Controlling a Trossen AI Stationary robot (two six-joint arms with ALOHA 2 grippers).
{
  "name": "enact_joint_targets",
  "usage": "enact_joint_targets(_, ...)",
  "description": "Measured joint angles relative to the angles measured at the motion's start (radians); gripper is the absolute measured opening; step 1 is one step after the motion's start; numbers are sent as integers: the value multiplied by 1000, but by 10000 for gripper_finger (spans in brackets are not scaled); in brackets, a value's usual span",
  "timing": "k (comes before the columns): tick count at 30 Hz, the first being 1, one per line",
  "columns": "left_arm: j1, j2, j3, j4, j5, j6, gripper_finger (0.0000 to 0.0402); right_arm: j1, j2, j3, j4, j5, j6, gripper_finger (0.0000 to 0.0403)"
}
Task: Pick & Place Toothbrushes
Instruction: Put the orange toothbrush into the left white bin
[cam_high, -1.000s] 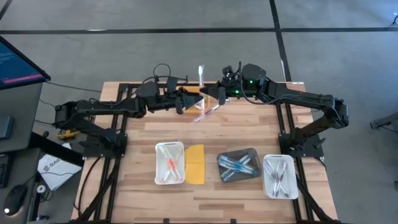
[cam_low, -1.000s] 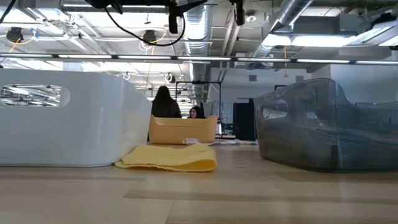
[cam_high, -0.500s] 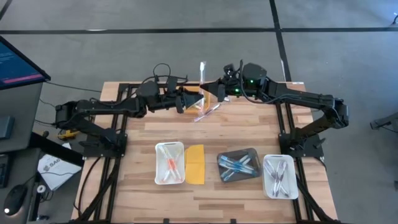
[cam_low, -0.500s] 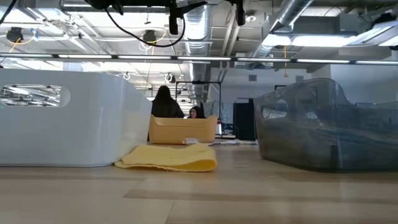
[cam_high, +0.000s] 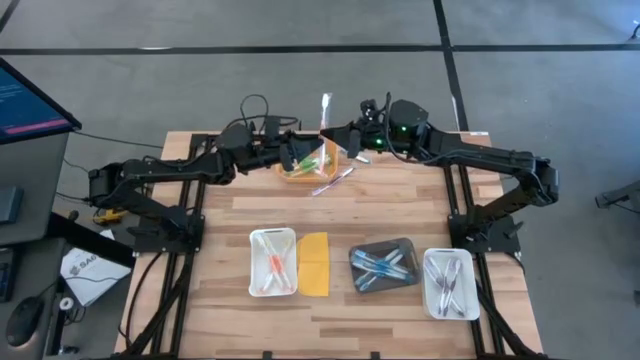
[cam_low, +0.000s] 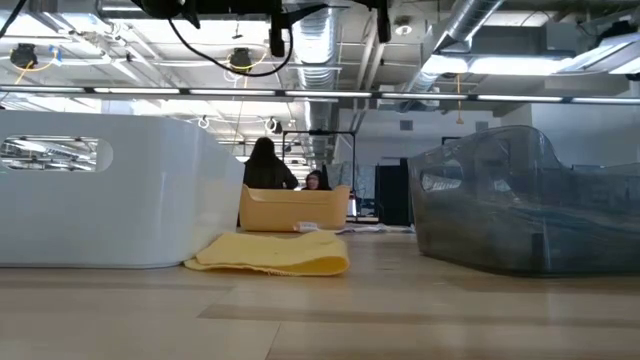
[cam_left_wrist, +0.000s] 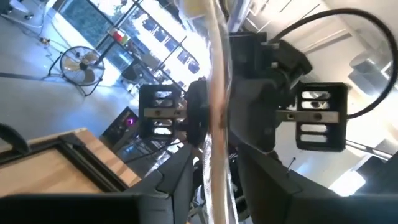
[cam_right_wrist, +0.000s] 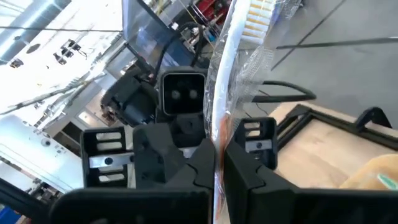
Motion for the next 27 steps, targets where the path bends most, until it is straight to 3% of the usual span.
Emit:
enact_joint_targets(8, 0, 0, 0, 11, 5, 5, 107, -3, 61, 4, 90, -7, 42, 3)
enact_joint_targets(21, -1, 0, 0, 10, 23, -4, 101, -24, 55, 1, 100, -27, 46, 6)
enact_joint_targets(27, 0, 0, 0, 3, 49, -30, 26, -22, 54, 1, 103, -32, 43, 34)
